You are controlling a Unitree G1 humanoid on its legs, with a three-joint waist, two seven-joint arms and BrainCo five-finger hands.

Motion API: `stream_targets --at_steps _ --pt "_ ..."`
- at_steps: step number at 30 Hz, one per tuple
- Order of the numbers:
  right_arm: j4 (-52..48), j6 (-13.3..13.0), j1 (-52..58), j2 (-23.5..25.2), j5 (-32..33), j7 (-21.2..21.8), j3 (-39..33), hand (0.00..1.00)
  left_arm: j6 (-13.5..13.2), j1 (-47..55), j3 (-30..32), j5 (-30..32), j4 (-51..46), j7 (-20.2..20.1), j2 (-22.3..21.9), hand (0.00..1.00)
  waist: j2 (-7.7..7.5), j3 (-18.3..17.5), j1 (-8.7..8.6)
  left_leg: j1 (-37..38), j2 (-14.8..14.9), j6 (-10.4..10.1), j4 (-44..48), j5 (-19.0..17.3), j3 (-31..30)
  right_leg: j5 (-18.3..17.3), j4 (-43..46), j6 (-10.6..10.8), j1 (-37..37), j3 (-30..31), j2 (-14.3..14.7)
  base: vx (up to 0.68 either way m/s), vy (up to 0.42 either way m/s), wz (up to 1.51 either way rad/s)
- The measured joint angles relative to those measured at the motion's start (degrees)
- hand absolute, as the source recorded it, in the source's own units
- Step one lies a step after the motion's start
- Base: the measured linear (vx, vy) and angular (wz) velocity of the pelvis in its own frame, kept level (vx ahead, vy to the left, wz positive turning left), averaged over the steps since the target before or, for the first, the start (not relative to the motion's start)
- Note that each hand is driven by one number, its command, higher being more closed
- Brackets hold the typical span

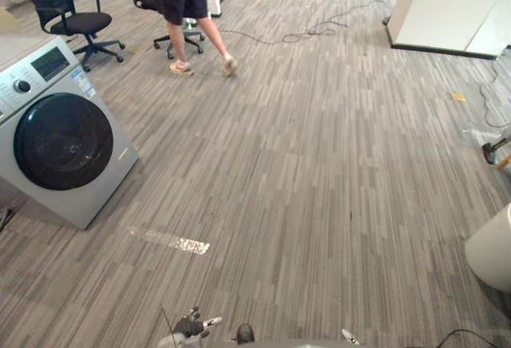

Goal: Organize washtable

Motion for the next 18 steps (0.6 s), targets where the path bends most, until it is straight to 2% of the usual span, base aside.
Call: stream_targets --at_steps 7,12,17,18 --pt "-0.6 0.0 -0.2 0.2 -1.3 0.0 1.1 0.00 0.0 0.0 0.0 0.0 0.1 0.2 0.0 0.00 0.20 0.1 -0.37 0.8 2.0 -0.6 -0.1 -0.3 2.1 0.5 0.9 -0.7 -0.7 2.2 1.5 0.00 -0.065 -0.16" --pt "-3.4 -0.2 0.5 -0.7 -5.3 0.0 8.2 0.00 0.1 0.2 -0.3 0.0 0.2 0.5 0.1 0.00 0.22 0.1 -1.66 -1.4 3.8 -1.3 -0.1 -0.7 3.1 1.0 1.0 -1.6 -3.5 4.1 3.1 -0.09 -0.067 -0.21" --pt "-4.6 -0.3 0.7 -1.3 -7.5 -0.1 11.6 0.00 0.1 0.1 -0.5 -0.1 0.1 1.6 0.2 0.00 -0.06 0.2 -1.73 -2.8 3.8 -1.3 -0.1 -0.7 2.8 0.6 0.9 -2.2 -4.4 4.0 2.9 -0.06 -0.023 0.02" --pt "-4.7 -0.3 0.7 -1.3 -7.7 -0.1 11.8 0.00 0.1 0.1 -0.5 -0.1 0.0 1.6 0.2 0.00 -0.60 0.4 -1.70 -2.8 3.6 -1.3 -0.1 -0.7 2.6 0.3 0.9 -2.1 -4.4 3.2 2.6 -0.02 0.003 0.15"
